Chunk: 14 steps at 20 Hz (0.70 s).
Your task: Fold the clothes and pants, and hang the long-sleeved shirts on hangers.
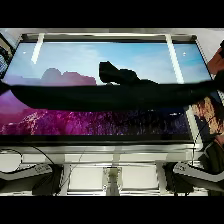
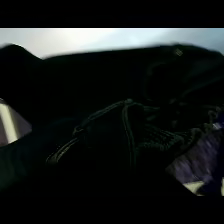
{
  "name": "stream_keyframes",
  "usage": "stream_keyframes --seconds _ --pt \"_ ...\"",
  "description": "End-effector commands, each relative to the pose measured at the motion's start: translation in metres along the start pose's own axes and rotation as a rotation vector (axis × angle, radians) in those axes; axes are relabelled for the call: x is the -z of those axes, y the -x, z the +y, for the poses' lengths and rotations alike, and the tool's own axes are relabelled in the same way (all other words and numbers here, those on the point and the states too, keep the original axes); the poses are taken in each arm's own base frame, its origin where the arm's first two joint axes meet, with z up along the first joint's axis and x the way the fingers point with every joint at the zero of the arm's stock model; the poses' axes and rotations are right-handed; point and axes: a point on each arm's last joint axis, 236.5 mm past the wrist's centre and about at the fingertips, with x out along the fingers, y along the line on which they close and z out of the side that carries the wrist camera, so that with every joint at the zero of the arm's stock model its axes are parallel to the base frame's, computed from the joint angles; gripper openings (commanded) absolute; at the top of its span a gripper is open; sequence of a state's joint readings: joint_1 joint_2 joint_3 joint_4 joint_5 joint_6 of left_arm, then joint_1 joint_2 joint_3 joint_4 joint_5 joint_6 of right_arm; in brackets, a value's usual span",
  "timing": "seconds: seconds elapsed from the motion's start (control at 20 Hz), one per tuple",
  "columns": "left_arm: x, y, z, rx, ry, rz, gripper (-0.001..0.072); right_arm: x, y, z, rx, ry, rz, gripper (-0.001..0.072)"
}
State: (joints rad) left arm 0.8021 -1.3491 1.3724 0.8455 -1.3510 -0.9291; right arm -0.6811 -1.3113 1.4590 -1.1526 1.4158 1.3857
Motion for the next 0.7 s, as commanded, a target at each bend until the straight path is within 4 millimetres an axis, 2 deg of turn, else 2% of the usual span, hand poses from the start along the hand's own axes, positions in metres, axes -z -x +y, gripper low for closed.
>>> stream_keyframes --seconds 0.0,0.15,0.25,0.35,0.5,0.55,0.65 --pt "0.073 -0.008 0.019 -0.003 -0.023 0.096 0.0026 0.082 -0.022 -0.069 0.139 -0.076 0.127 0.0039" --pt "0.126 -0.008 0.027 0.005 0.041 0.125 0.0025 0.148 -0.034 -0.112 0.187 -0.191 0.17 0.0039" --pt "0.15 -0.003 0.031 -0.002 0.085 0.123 0.0026 0.174 -0.034 -0.139 0.228 -0.282 0.156 0.004" --pt "0.171 0.001 0.037 -0.018 0.122 0.136 0.0026 0.183 -0.031 -0.154 0.25 -0.356 0.136 0.004" --pt "0.21 0.002 0.043 -0.044 0.132 0.257 0.0027 0.187 -0.026 -0.164 0.268 -0.395 0.13 0.0042" --pt "0.217 0.002 0.044 -0.048 0.131 0.281 0.0027 0.188 -0.025 -0.165 0.276 -0.405 0.133 0.0042" --pt "0.216 0.001 0.043 -0.044 0.133 0.275 0.0029 0.189 -0.025 -0.165 0.277 -0.407 0.134 0.0074"
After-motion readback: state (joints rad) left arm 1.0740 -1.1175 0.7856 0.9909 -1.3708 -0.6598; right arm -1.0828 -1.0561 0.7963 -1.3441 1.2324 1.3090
